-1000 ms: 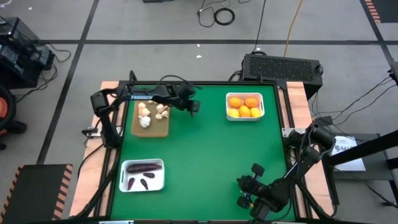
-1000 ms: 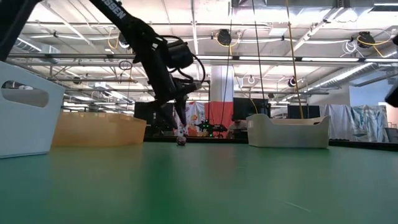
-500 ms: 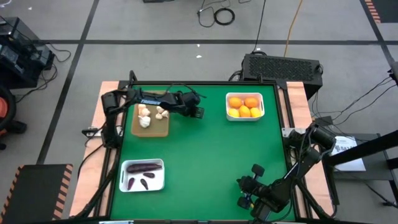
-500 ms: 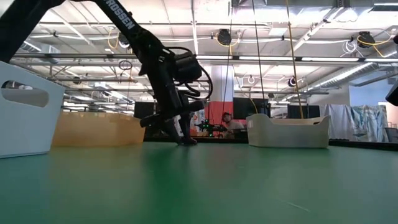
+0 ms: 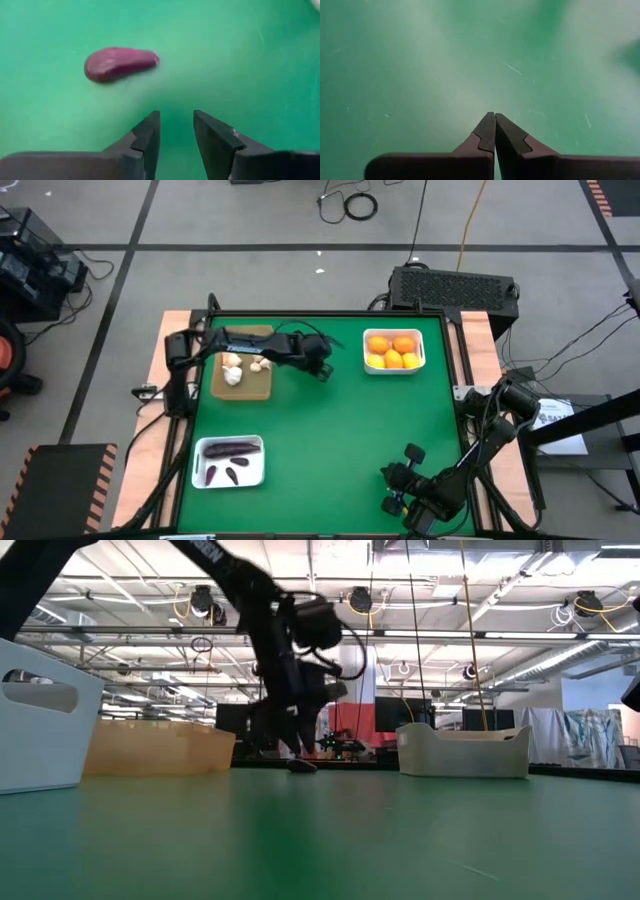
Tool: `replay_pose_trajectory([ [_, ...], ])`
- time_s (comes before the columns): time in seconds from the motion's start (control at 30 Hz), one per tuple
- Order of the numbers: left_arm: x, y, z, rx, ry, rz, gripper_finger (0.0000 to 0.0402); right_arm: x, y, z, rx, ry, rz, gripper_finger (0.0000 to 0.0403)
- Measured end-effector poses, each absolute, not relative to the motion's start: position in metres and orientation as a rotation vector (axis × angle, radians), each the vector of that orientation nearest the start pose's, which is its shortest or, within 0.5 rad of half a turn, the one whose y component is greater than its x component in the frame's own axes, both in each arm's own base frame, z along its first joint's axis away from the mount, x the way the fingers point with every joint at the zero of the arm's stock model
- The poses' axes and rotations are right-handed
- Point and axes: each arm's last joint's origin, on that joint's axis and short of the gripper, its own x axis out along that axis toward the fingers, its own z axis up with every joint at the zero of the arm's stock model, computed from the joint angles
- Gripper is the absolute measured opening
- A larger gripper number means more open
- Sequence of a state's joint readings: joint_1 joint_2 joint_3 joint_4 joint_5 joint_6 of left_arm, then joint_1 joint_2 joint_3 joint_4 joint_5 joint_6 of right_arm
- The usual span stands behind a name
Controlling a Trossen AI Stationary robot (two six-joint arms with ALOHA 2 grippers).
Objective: Sort produce into baskets
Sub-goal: Put the eggplant into the bottom white bin
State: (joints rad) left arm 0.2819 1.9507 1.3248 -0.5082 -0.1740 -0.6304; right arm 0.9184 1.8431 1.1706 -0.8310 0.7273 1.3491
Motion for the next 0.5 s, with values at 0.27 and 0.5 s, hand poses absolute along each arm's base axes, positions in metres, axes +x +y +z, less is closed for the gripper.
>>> replay_pose_trajectory([
  [0.27, 0.393, 0.094, 0.213, 0.087, 1.176, 0.391, 0.0125, 0.213, 0.247, 0.163, 0.124, 0.848, -0.488, 0.0],
  [0.5, 0.406, 0.118, 0.228, 0.324, 1.171, 0.185, 0.0125, 0.213, 0.247, 0.163, 0.124, 0.847, -0.488, 0.0],
])
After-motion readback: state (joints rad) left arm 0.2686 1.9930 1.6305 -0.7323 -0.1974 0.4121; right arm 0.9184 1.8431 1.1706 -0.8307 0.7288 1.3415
